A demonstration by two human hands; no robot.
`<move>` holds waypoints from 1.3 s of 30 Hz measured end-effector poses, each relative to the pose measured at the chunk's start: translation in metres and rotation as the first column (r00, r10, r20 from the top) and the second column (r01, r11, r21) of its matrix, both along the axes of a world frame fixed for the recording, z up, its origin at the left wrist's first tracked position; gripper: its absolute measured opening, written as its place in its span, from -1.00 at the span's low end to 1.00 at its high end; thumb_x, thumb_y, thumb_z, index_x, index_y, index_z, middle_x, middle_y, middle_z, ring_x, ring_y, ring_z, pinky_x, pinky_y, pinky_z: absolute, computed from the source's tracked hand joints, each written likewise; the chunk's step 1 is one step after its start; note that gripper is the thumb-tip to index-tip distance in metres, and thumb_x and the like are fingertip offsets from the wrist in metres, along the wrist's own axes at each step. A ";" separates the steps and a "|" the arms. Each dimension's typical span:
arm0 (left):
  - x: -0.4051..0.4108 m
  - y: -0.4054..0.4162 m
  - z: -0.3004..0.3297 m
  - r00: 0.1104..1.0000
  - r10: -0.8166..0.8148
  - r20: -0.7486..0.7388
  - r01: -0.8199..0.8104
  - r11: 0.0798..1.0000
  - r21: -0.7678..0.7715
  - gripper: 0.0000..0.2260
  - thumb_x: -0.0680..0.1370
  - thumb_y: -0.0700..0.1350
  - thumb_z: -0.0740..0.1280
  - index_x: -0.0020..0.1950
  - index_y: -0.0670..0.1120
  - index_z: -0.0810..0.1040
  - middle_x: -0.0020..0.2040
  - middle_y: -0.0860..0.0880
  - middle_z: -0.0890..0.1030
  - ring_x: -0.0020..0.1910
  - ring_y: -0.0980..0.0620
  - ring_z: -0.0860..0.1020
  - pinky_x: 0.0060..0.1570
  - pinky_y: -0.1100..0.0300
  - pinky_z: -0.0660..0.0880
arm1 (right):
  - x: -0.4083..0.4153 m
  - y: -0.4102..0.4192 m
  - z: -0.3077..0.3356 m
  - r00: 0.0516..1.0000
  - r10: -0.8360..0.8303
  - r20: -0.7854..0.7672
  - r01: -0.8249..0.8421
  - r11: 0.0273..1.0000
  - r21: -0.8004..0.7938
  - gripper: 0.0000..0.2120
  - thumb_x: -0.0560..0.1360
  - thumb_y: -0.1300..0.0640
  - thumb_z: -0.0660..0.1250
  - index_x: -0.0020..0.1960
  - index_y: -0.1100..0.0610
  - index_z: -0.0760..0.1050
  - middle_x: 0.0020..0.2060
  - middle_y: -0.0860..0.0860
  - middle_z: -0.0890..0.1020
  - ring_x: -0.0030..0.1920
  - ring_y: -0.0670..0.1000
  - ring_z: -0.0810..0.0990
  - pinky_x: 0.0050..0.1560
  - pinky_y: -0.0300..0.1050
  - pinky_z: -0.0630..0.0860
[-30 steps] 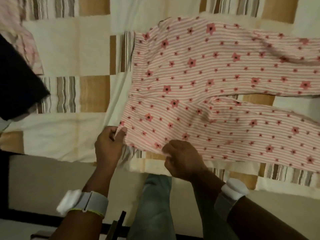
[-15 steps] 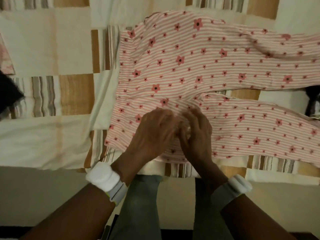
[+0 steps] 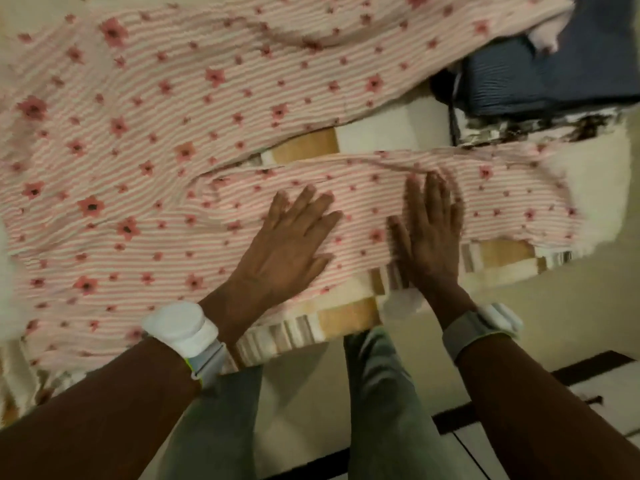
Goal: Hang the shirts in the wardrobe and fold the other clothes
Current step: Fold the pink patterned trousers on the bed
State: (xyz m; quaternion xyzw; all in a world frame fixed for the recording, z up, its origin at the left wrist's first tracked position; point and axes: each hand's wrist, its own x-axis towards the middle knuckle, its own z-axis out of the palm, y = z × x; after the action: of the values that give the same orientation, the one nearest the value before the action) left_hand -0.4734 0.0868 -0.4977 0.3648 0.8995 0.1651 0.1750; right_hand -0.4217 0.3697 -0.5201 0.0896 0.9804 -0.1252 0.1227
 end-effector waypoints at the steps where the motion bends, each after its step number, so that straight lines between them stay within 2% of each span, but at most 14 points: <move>1: -0.003 0.014 -0.002 1.000 -0.011 0.012 0.011 1.000 -0.028 -0.42 0.64 0.15 0.17 0.62 -0.08 0.31 0.66 -0.15 0.21 0.66 -0.22 0.09 0.57 -0.33 0.04 | -0.002 0.020 0.001 1.000 -0.025 0.011 0.025 0.999 0.023 -0.33 0.69 -0.25 -0.01 0.70 0.00 -0.05 0.68 0.08 -0.05 0.67 0.11 -0.14 0.62 0.26 -0.13; 6: -0.023 0.114 -0.007 0.997 -0.070 0.020 0.072 0.992 -0.108 -0.37 0.62 0.19 0.10 0.64 -0.05 0.27 0.68 -0.16 0.13 0.66 -0.24 0.07 0.58 -0.34 0.00 | -0.009 0.126 0.009 0.989 -0.144 0.044 0.142 0.989 0.045 -0.38 0.69 -0.29 -0.06 0.69 -0.12 -0.03 0.69 0.04 -0.05 0.67 0.08 -0.15 0.61 0.28 -0.17; 9: -0.033 0.163 -0.010 0.994 -0.112 0.011 0.113 0.988 -0.108 -0.36 0.64 0.21 0.12 0.67 -0.04 0.18 0.70 -0.14 0.05 0.67 -0.22 0.01 0.60 -0.29 -0.05 | -0.011 0.172 0.020 0.929 -0.351 -0.120 0.353 0.935 -0.001 -0.41 0.67 -0.24 0.06 0.62 -0.01 0.23 0.62 0.15 0.19 0.62 0.17 0.14 0.58 0.25 0.05; 11: -0.037 0.201 -0.011 0.988 -0.154 0.018 0.155 0.982 -0.109 -0.33 0.64 0.25 0.12 0.68 -0.03 0.14 0.71 -0.13 -0.01 0.68 -0.22 -0.05 0.60 -0.28 -0.09 | -0.008 0.203 0.029 0.810 -0.552 -0.197 0.551 0.832 -0.063 -0.41 0.64 -0.25 0.16 0.57 0.03 0.31 0.54 0.14 0.33 0.51 0.18 0.30 0.51 0.16 0.23; 16: -0.032 0.255 -0.005 0.954 -0.299 0.034 0.301 0.938 -0.173 -0.14 0.51 0.44 0.21 0.68 0.03 0.08 0.70 -0.15 -0.09 0.68 -0.21 -0.15 0.57 -0.34 -0.10 | 0.003 0.228 0.051 0.685 -0.721 0.105 0.728 0.684 -0.046 -0.36 0.51 -0.48 0.18 0.33 -0.02 0.41 0.19 0.08 0.61 0.18 0.19 0.58 0.14 0.06 0.46; 18: -0.022 0.260 -0.001 0.958 -0.285 0.031 0.286 0.946 -0.152 -0.23 0.50 0.35 0.31 0.62 0.03 0.24 0.69 -0.17 0.05 0.68 -0.20 -0.05 0.57 -0.33 -0.01 | 0.006 0.231 0.057 0.636 -0.731 0.246 0.762 0.645 -0.056 -0.41 0.49 -0.46 0.28 0.24 -0.01 0.42 0.04 0.03 0.65 0.03 0.15 0.61 0.04 0.01 0.47; 22: -0.012 0.237 0.000 0.994 -0.089 0.062 0.086 0.995 0.050 -0.73 0.52 -0.02 0.46 0.17 -0.06 0.58 0.49 -0.19 0.44 0.59 -0.23 0.26 0.48 -0.35 0.21 | 0.011 0.229 0.060 0.714 -0.613 0.339 0.700 0.632 -0.332 -0.67 0.53 -0.18 0.44 -0.18 0.08 0.55 -0.31 -0.05 0.61 -0.27 -0.03 0.60 -0.24 -0.14 0.43; 25: -0.015 0.234 0.012 0.989 -0.037 0.142 0.008 0.979 0.204 -0.86 0.50 -0.11 0.45 0.01 -0.12 0.59 0.33 -0.17 0.55 0.46 -0.20 0.42 0.37 -0.27 0.35 | 0.019 0.249 0.072 0.675 -0.667 0.314 0.703 0.454 -0.548 -0.80 0.50 0.04 0.55 -0.19 0.09 0.58 -0.29 -0.05 0.68 -0.35 -0.19 0.62 -0.35 -0.32 0.49; 28: -0.026 0.235 0.030 0.968 -0.060 0.244 -0.023 0.945 0.325 -0.87 0.48 -0.10 0.42 -0.06 -0.14 0.55 0.25 -0.13 0.54 0.31 -0.12 0.46 0.25 -0.15 0.40 | 0.029 0.267 0.075 0.668 -0.652 0.358 0.662 0.301 -0.687 -0.82 0.45 0.23 0.58 -0.15 0.17 0.57 -0.25 0.07 0.73 -0.29 -0.01 0.71 -0.31 -0.16 0.64; 30: -0.028 0.235 0.033 0.960 -0.139 0.243 0.052 0.942 0.332 -0.84 0.46 -0.04 0.39 -0.09 -0.11 0.54 0.24 -0.12 0.54 0.30 -0.13 0.46 0.24 -0.18 0.38 | 0.036 0.276 0.069 0.692 -0.610 0.386 0.667 0.337 -0.664 -0.80 0.43 0.28 0.58 -0.17 0.14 0.56 -0.30 0.04 0.73 -0.35 0.01 0.67 -0.31 -0.09 0.62; 32: -0.025 0.235 0.028 0.946 -0.251 0.205 0.185 0.937 0.296 -0.83 0.43 0.03 0.40 -0.14 -0.07 0.56 0.24 -0.12 0.56 0.35 -0.17 0.46 0.32 -0.26 0.32 | 0.042 0.284 0.062 0.717 -0.565 0.408 0.686 0.470 -0.555 -0.77 0.42 0.30 0.58 -0.20 0.04 0.58 -0.31 -0.02 0.72 -0.35 -0.02 0.64 -0.21 -0.03 0.60; 35: -0.017 0.240 0.019 0.917 -0.357 0.180 0.327 0.929 0.175 -0.82 0.43 0.13 0.41 -0.17 0.03 0.60 0.30 -0.11 0.56 0.46 -0.22 0.41 0.44 -0.37 0.18 | 0.047 0.293 0.056 0.732 -0.571 0.371 0.680 0.640 -0.358 -0.79 0.42 0.23 0.56 -0.19 -0.02 0.59 -0.25 -0.04 0.70 -0.16 0.07 0.69 0.00 0.04 0.61; 37: -0.017 0.243 0.015 0.916 -0.361 0.173 0.340 0.930 0.143 -0.76 0.48 0.19 0.40 -0.05 0.04 0.64 0.33 -0.10 0.55 0.45 -0.22 0.41 0.45 -0.35 0.17 | 0.044 0.290 0.063 0.767 -0.602 0.221 0.640 0.740 -0.208 -0.87 0.47 0.15 0.46 -0.07 -0.06 0.59 -0.12 -0.07 0.68 -0.07 0.08 0.66 0.02 0.04 0.60; 39: -0.019 0.249 0.014 0.938 -0.316 0.143 0.293 0.943 0.159 -0.69 0.56 0.17 0.35 0.15 -0.01 0.63 0.37 -0.13 0.52 0.45 -0.23 0.40 0.47 -0.31 0.19 | 0.035 0.281 0.070 0.803 -0.595 -0.028 0.586 0.797 -0.148 -0.74 0.45 0.13 0.35 0.13 -0.05 0.57 0.06 -0.01 0.61 0.04 0.09 0.62 0.06 0.13 0.58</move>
State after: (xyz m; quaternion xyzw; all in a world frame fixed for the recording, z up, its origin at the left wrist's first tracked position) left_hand -0.4923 0.3360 -0.4842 0.4957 0.8010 0.2264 0.2478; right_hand -0.3865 0.6502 -0.4497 0.3778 0.8969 -0.2249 0.0471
